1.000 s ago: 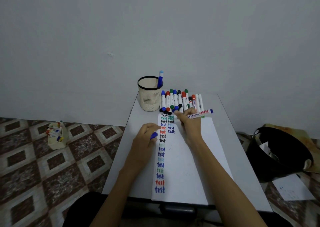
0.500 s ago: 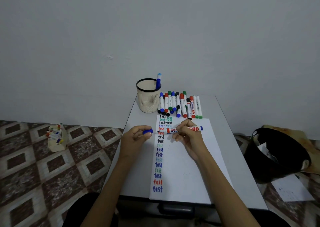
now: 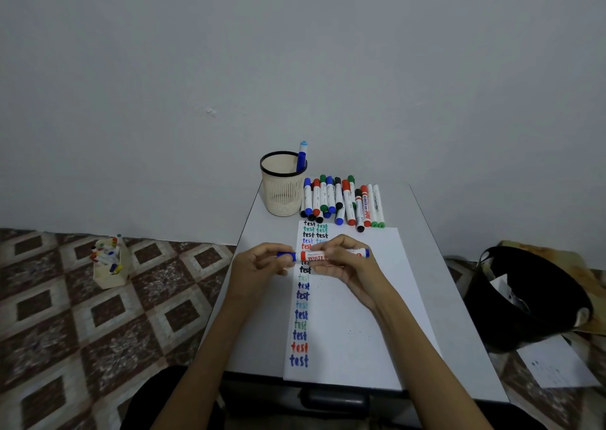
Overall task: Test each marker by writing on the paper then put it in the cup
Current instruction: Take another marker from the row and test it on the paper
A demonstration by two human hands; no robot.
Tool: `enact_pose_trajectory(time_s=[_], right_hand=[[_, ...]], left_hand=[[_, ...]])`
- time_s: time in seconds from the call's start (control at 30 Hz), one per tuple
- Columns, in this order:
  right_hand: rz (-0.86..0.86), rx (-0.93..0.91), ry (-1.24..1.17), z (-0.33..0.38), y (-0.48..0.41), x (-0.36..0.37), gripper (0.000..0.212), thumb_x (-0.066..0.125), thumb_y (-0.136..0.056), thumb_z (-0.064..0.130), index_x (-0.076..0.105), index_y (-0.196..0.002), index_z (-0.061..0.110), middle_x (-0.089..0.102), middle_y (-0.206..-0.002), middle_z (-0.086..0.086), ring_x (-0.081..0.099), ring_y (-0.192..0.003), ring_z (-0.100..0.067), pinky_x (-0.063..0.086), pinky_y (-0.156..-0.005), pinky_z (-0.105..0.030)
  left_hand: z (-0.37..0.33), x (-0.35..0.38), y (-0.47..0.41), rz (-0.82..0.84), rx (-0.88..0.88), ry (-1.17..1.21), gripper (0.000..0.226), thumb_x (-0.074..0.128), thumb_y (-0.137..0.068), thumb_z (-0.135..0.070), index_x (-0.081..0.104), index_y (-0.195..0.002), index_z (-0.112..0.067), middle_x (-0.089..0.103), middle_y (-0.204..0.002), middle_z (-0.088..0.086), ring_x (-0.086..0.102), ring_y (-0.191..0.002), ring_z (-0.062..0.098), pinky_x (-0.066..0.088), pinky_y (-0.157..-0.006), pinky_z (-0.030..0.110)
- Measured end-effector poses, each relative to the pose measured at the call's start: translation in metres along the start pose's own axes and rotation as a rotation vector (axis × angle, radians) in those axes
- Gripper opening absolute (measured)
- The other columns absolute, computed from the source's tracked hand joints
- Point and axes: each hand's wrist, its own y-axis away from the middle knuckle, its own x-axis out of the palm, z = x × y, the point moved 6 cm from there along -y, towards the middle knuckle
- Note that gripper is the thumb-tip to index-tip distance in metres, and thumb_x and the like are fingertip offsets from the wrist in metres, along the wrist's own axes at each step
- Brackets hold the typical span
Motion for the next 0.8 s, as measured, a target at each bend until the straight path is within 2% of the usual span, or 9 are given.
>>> enact_pose_trajectory(time_s=[0.07,0.17,0.27,0.37,0.53,0.8], right_hand=[[0.033,0.029,-0.061,-0.001,0.000,0.002,0.014,0.056,-0.082,0.000,0.064,-0.092,-0.005,0.064,-0.107,-0.033,0.068,-0.092,-0.044,0.060,-0.078,-0.041],[-0.014,0.014,-0.046,0.003,0.000,-0.003,0.012,0.054,-0.085,-0.009,0.064,-0.090,-0.004,0.066,-0.101,-0.034,0.070,-0.086,-0.042,0.060,-0.071,-0.037],[-0.109,-0.082,0.150,0.011,0.001,-0.014,0.009,0.064,-0.081,-0.011,0.064,-0.089,-0.006,0.070,-0.084,-0.024,0.071,-0.073,-0.035,0.061,-0.067,-0.037],[-0.120,-0.140,0.346,0.013,0.001,-0.019,0.011,0.069,-0.080,-0.005,0.067,-0.090,-0.009,0.070,-0.080,-0.024,0.070,-0.066,-0.035,0.061,-0.062,-0.036],[-0.097,-0.173,0.323,0.011,-0.001,-0.018,0.005,0.068,-0.080,-0.005,0.067,-0.084,-0.008,0.067,-0.068,-0.024,0.065,-0.050,-0.026,0.057,-0.052,-0.029],[-0.080,-0.178,0.388,0.011,-0.001,-0.015,0.004,0.070,-0.081,0.001,0.068,-0.080,-0.003,0.067,-0.061,-0.014,0.062,-0.045,-0.021,0.052,-0.047,-0.025]], left_hand=[[-0.001,-0.002,0.000,-0.021,-0.010,0.037,0.016,0.067,-0.078,0.001,0.069,-0.094,-0.003,0.073,-0.082,0.007,0.069,-0.075,0.016,0.054,-0.067,0.020],[-0.001,-0.001,0.001,-0.015,-0.012,0.020,0.020,0.069,-0.077,0.000,0.068,-0.096,-0.006,0.074,-0.085,0.001,0.069,-0.080,0.012,0.052,-0.068,0.015],[0.002,-0.003,0.000,-0.045,-0.019,-0.006,0.021,0.072,-0.075,-0.003,0.070,-0.094,-0.009,0.074,-0.084,-0.001,0.069,-0.080,0.012,0.053,-0.071,0.017],[0.005,-0.003,-0.001,-0.039,-0.026,-0.070,0.019,0.074,-0.073,-0.005,0.071,-0.090,-0.011,0.074,-0.081,0.003,0.070,-0.079,0.016,0.055,-0.073,0.023],[0.001,-0.002,-0.001,-0.025,0.042,-0.122,0.019,0.075,-0.071,-0.002,0.071,-0.088,-0.011,0.074,-0.081,-0.001,0.070,-0.077,0.014,0.055,-0.067,0.019],[0.001,-0.004,-0.003,-0.062,0.100,-0.168,0.020,0.075,-0.071,-0.004,0.072,-0.090,-0.011,0.073,-0.082,-0.004,0.069,-0.077,0.012,0.054,-0.069,0.019]])
